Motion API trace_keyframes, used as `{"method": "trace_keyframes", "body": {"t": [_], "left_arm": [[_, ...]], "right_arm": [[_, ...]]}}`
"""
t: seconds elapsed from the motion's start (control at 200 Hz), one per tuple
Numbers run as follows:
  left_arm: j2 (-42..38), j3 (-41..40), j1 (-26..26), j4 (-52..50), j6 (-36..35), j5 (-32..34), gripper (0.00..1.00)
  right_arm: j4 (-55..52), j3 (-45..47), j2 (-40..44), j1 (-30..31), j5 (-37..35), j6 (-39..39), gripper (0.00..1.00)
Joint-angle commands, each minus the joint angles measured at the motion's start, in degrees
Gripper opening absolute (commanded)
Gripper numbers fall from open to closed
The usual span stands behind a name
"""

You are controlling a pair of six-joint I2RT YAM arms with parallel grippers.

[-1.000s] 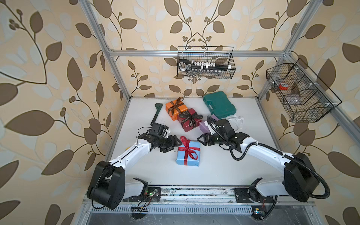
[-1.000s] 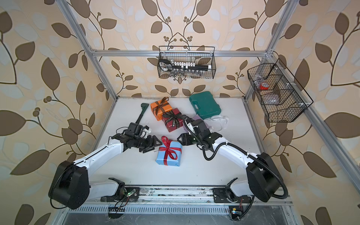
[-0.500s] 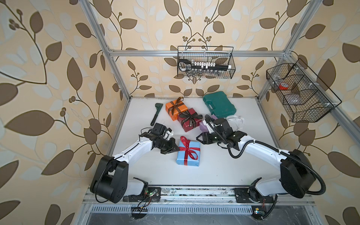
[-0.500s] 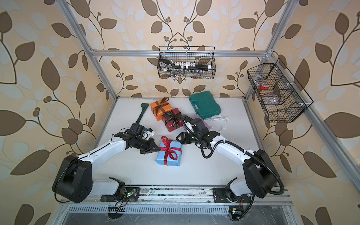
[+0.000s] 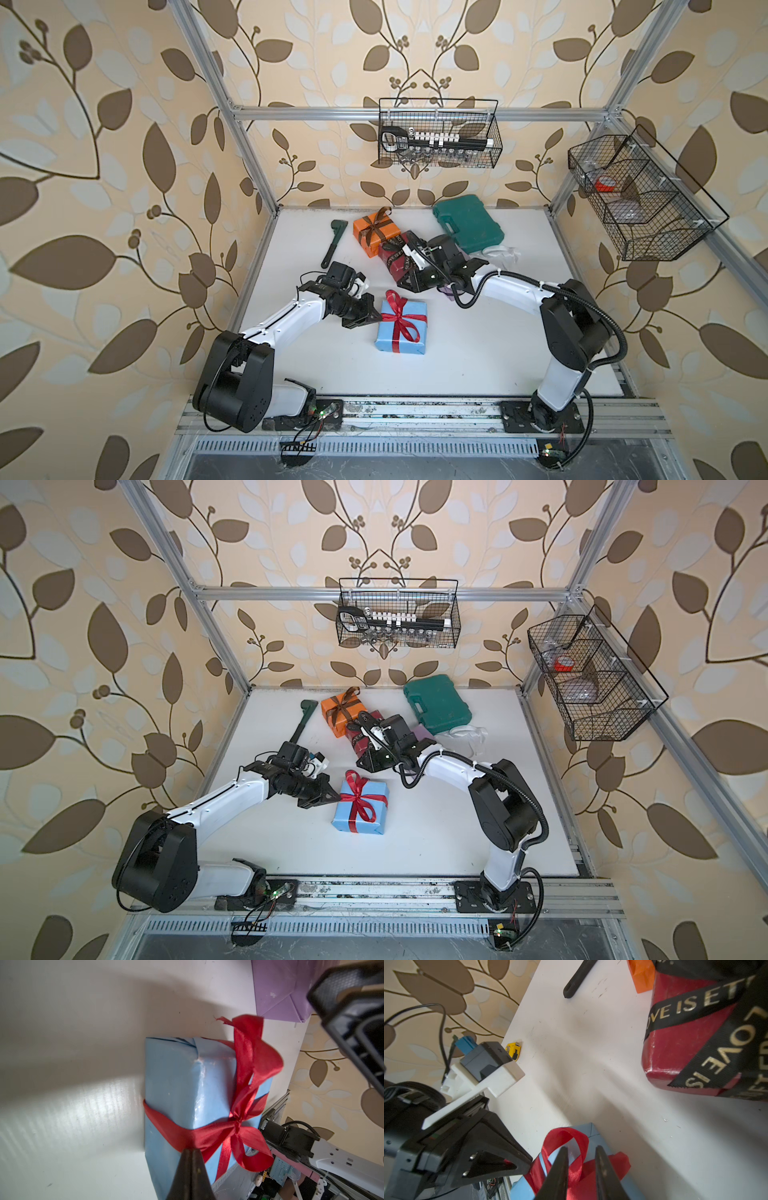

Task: Untie the ribbon bows on the gift boxes
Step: Untie the ribbon from the gift box.

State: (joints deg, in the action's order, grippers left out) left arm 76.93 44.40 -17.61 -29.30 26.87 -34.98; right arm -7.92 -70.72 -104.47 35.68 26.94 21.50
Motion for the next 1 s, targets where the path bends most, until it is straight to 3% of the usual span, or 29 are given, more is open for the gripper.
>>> {"method": "trace_keyframes", "body": {"t": [0.0,0.12,0.485,0.76,0.995], "left_arm": [[0.33,2.46,0.65,-4.10,-2.34,8.93,0.00],[0.48,3.76,2.17,-3.72,-2.53,12.15,0.00],[7.95,7.76,2.09,-1.16,-3.03,6.24,0.00],[6.02,5.50,2.13,-1.05,-2.50,6.59,0.00],[6.09,4.60,2.14,0.37,-1.60,5.14,0.00]], "right_arm": [[-2.70,-2.23,-1.95,0.55,0.96,-2.75,0.24],[-2.88,-1.17,-1.17,0.60,-0.36,-3.47,0.24],[-1.37,3.89,1.36,0.37,-3.32,-3.53,0.28],[-2.84,2.16,1.20,-0.65,-7.95,-2.92,0.39],[-1.96,6.19,4.87,-0.93,-3.18,-0.84,0.59]]}}
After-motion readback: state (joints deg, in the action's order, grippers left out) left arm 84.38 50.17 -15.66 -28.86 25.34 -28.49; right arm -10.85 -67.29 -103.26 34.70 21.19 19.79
